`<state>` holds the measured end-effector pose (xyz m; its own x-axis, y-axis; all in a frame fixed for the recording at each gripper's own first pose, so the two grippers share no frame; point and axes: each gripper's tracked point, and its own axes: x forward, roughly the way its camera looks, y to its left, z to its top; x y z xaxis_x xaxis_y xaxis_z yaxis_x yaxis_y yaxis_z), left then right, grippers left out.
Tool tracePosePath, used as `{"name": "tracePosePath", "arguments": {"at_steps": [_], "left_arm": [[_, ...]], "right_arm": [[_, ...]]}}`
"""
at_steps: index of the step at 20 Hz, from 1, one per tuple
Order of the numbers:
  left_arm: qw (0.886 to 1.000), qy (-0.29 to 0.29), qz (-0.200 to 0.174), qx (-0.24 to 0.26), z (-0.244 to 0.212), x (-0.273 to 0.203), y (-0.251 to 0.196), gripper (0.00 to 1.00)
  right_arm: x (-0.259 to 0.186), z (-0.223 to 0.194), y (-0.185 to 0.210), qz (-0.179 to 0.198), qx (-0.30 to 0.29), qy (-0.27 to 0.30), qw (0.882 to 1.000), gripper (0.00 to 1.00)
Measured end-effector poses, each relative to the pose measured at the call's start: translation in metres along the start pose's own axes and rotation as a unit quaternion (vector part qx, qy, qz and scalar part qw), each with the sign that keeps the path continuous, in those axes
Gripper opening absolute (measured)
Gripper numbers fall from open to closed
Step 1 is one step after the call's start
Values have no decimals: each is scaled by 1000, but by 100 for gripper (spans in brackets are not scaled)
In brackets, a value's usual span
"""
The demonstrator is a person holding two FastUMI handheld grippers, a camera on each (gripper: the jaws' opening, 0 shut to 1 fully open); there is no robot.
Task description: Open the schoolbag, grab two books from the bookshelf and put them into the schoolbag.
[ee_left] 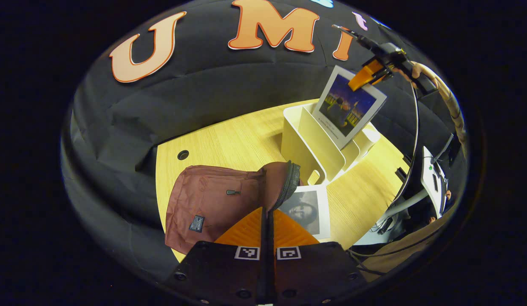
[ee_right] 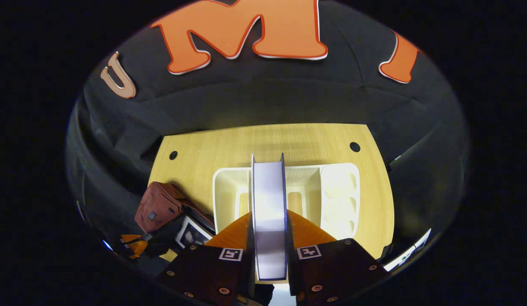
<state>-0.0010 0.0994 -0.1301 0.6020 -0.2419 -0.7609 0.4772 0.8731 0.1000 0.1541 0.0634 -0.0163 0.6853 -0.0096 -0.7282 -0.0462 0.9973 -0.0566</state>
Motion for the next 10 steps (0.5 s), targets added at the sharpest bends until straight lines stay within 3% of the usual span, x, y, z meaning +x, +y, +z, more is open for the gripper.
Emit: {"name": "tracePosePath", "arguments": {"at_steps": [4,10], "left_arm": [[1000,-1,-1,0,-4,-2,3,0],[1000,-2,4,-3,-7,-5,7,1]], "right_arm": [[-62,9,11,22,-23,-52,998,31],[-128,-33,58,132,6,-73,989,30]]}}
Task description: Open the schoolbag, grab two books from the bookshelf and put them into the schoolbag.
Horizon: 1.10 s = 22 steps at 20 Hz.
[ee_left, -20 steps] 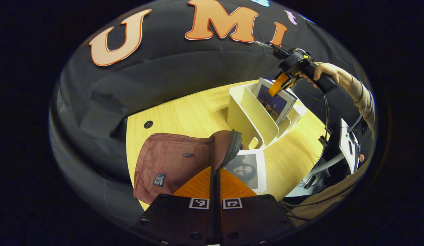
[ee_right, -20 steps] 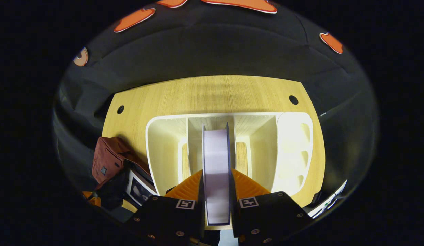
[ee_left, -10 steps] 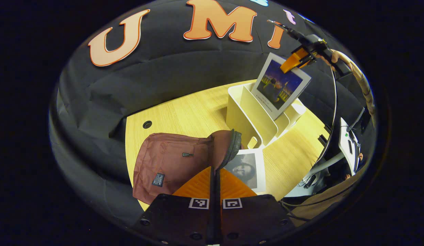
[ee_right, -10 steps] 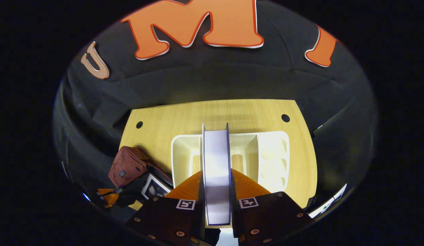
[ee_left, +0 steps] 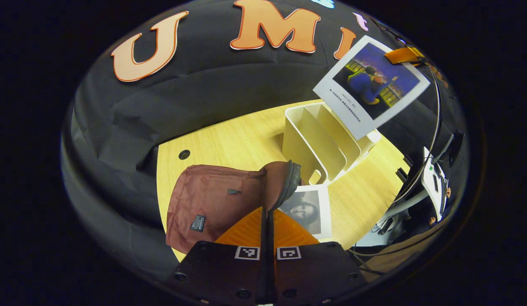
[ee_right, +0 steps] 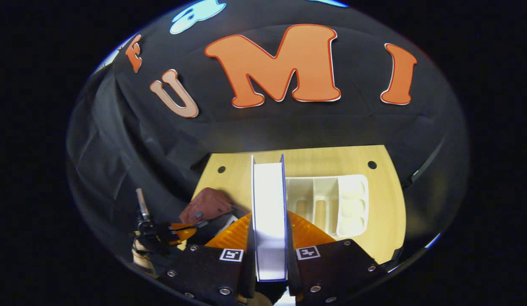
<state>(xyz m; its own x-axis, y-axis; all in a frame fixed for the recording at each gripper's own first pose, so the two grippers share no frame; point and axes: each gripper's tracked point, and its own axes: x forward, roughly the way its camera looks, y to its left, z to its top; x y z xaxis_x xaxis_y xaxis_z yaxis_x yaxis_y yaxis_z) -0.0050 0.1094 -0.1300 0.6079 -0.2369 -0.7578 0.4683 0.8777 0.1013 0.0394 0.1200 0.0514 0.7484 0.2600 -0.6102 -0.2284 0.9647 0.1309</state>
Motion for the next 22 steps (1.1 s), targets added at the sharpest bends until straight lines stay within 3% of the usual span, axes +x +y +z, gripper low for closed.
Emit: {"name": "tracePosePath", "arguments": {"at_steps": [7,12,16,22], "left_arm": [[1000,1,10,9,6,-7,4,0],[1000,4,16,23,16,-7,1,1],[999,6,18,33,21,-10,-3,1],[998,1,12,57,30,-14,-17,0]], "right_arm": [[50,-118,41,100,105,47,988,30],[104,-178,57,128,181,36,975,30],[155,-205,62,125,234,18,964,30],[202,-215,90,173,282,-28,943,30]]}}
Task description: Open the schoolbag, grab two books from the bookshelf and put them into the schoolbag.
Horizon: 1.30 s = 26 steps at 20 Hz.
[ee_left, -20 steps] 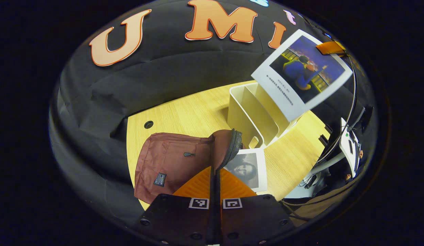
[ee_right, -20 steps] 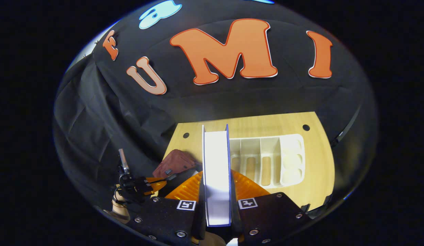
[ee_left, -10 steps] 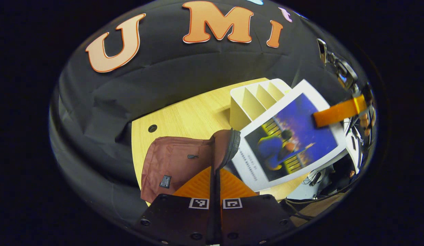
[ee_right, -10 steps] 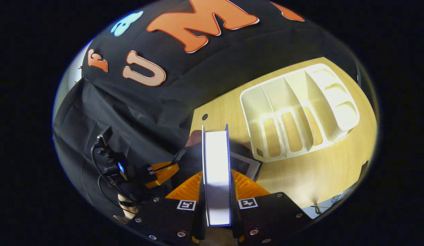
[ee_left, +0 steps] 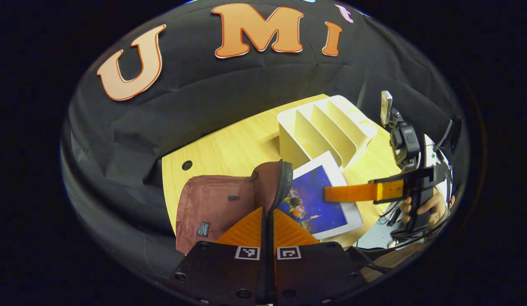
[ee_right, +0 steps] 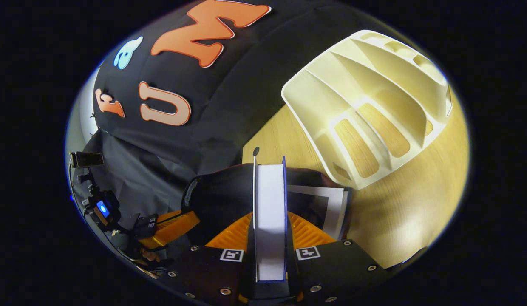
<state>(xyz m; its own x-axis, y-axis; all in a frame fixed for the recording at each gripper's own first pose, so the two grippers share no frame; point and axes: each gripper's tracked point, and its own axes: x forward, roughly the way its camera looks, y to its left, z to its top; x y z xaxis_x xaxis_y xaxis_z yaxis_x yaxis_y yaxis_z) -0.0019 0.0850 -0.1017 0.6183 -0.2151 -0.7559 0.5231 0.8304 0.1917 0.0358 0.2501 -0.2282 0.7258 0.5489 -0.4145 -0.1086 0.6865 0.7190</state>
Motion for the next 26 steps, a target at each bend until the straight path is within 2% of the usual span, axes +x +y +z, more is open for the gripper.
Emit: {"name": "tracePosePath", "arguments": {"at_steps": [2,5,6,7,9,12,13,14,15,16,17,19,21,24,25,26], "left_arm": [[1000,-1,-4,11,1,-2,-6,1],[1000,1,-16,26,5,-3,-18,1],[999,0,-19,30,5,-2,-21,1],[999,2,-22,33,4,-4,-22,1],[999,6,-23,29,0,-1,-20,1],[1000,10,-18,18,-4,2,-11,0],[1000,10,-18,15,-5,3,-11,1],[1000,11,-19,11,-6,4,-11,1],[1000,11,-20,8,-8,5,-10,1],[1000,13,-22,5,-10,6,-11,1],[1000,12,-22,2,-11,7,-11,1],[1000,14,-21,0,-12,11,-13,1],[1000,19,-22,-2,-16,20,-17,1],[999,26,-45,-8,-22,33,-41,7],[998,30,-49,-7,-24,37,-47,21],[998,32,-48,-7,-25,40,-53,17]], "right_arm": [[7,-5,1,4,7,-16,1000,30],[29,-18,-1,-8,8,-6,1000,30],[36,-25,1,-13,9,4,1000,41],[43,-32,1,-21,10,18,1000,31],[53,-45,0,-36,12,50,998,33],[59,-59,-12,-87,-19,89,992,40],[54,-59,-18,-107,-41,99,988,48],[53,-60,-23,-121,-56,102,986,34],[49,-59,-20,-122,-62,106,985,59],[40,-58,-17,-118,-61,113,985,66],[32,-56,-17,-118,-62,119,984,78],[14,-47,-24,-125,-70,123,982,92],[-7,-40,-39,-138,-74,121,980,97],[-43,-16,-72,-174,-73,108,976,98],[-58,-6,-84,-186,-71,102,975,98],[-73,1,-94,-196,-69,97,973,98]]}}
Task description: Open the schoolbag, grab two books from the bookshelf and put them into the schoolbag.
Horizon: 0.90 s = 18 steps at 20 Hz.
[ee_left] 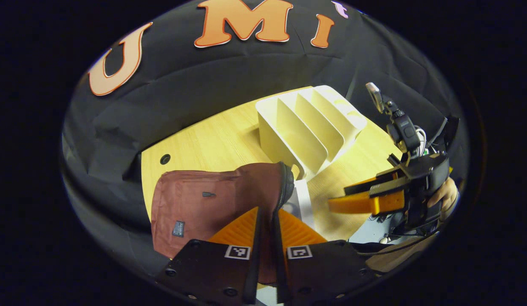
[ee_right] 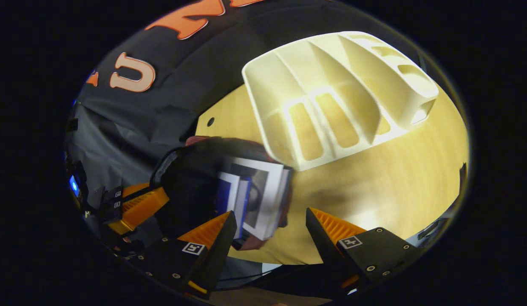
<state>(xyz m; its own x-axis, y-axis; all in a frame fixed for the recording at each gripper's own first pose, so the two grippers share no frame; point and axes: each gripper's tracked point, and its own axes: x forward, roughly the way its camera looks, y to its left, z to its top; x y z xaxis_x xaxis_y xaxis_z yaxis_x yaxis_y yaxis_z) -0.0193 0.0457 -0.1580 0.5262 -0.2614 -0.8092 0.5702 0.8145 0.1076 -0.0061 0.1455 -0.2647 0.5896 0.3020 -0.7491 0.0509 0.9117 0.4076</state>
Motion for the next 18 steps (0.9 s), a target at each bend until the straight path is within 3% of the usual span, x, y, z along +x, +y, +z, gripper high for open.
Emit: {"name": "tracePosePath", "arguments": {"at_steps": [5,8,10,14,18], "left_arm": [[999,11,5,-33,-9,15,-17,90],[999,3,22,-49,-12,13,-26,91],[998,-3,31,-61,-7,15,-32,100],[994,-33,41,-92,14,18,-61,100],[984,-95,57,-139,52,18,-85,100]], "right_arm": [[-34,17,-53,-37,2,-5,999,98],[-45,22,-74,-46,-6,5,999,98],[-50,26,-85,-48,-15,12,999,98],[-60,38,-103,-42,-37,16,998,98],[-76,62,-111,-38,-68,-8,997,98]]}}
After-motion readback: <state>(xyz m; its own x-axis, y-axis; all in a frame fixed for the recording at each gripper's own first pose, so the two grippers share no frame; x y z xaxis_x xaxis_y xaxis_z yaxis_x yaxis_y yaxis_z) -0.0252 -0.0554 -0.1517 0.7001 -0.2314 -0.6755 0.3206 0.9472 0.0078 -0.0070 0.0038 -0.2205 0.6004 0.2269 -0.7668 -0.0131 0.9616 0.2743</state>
